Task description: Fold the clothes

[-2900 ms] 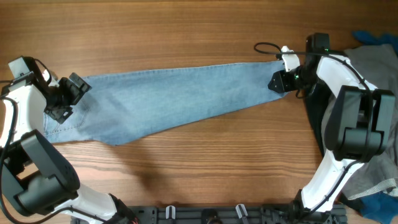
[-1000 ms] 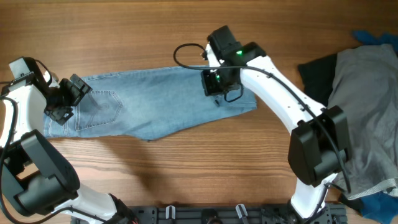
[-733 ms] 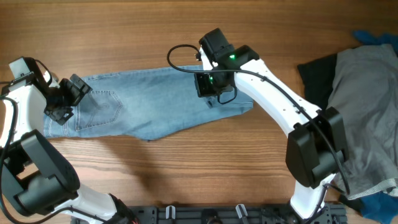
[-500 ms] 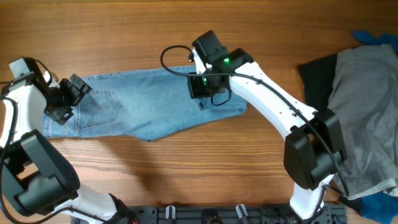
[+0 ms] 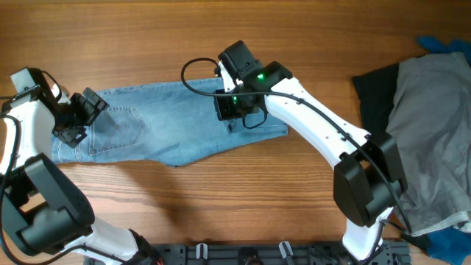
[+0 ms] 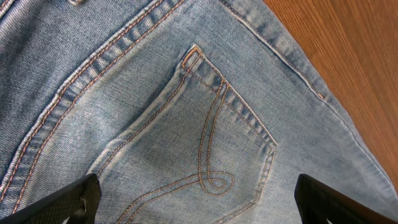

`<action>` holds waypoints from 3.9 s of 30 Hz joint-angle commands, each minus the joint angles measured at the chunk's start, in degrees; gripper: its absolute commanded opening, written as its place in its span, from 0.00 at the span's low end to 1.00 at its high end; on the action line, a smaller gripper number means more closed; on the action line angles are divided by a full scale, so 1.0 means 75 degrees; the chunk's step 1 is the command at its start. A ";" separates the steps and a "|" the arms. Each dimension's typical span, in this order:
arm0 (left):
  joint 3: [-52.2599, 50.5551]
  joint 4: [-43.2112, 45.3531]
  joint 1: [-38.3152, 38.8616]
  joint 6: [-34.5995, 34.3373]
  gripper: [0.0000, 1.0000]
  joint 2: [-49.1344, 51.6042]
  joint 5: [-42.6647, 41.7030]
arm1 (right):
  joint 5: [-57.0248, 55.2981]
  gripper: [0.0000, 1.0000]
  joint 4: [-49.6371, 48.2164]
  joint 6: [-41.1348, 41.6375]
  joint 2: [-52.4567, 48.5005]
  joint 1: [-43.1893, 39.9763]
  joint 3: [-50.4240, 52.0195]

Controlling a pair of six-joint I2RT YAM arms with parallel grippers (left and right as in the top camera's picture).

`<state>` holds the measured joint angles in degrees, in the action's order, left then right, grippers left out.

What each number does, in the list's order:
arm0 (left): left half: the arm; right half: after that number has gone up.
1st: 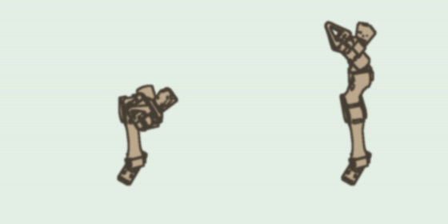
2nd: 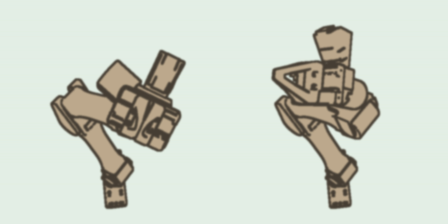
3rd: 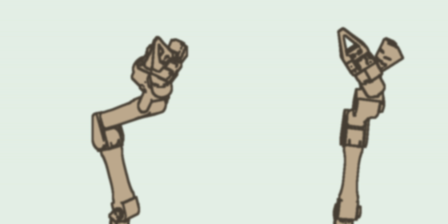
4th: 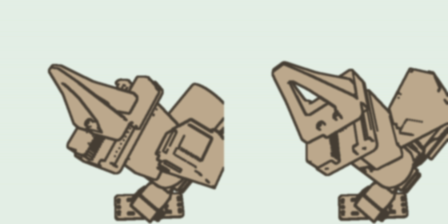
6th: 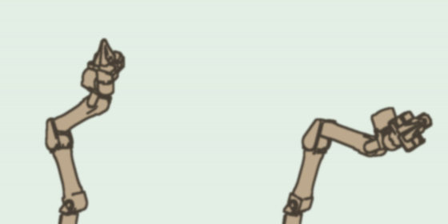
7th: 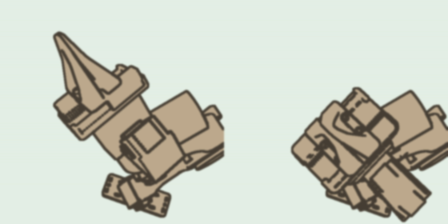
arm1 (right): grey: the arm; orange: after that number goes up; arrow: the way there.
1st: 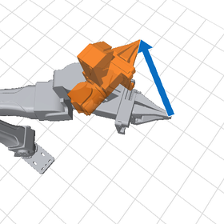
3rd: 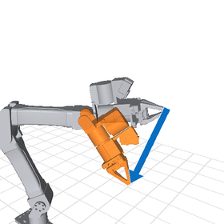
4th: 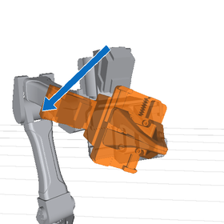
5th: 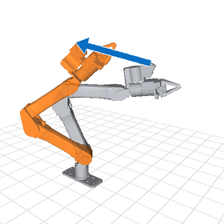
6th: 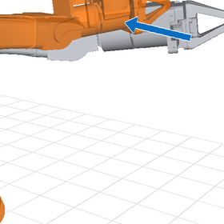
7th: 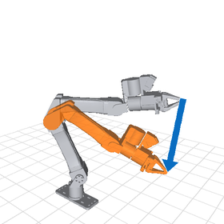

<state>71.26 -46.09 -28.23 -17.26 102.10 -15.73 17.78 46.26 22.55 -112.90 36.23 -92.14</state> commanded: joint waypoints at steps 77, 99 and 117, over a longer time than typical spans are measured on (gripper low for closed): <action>0.0009 0.1778 -0.1923 0.2468 0.04 0.2200 -0.0382 | -0.3124 1.00 0.1982 -0.0472 0.0082 -0.1915 -0.0111; 0.5184 -0.1416 -0.1466 0.0953 0.04 0.1309 0.0466 | -0.3118 1.00 0.1985 -0.1612 0.0082 -0.4132 -0.0111; 0.5179 -0.2463 0.3666 0.0181 0.04 0.0717 -0.0408 | -0.2914 1.00 0.2104 -0.1813 0.0082 -0.4164 -0.0099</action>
<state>108.84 -64.71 -6.90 -10.96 107.57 -16.45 -4.56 61.78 10.66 -112.90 5.30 -92.14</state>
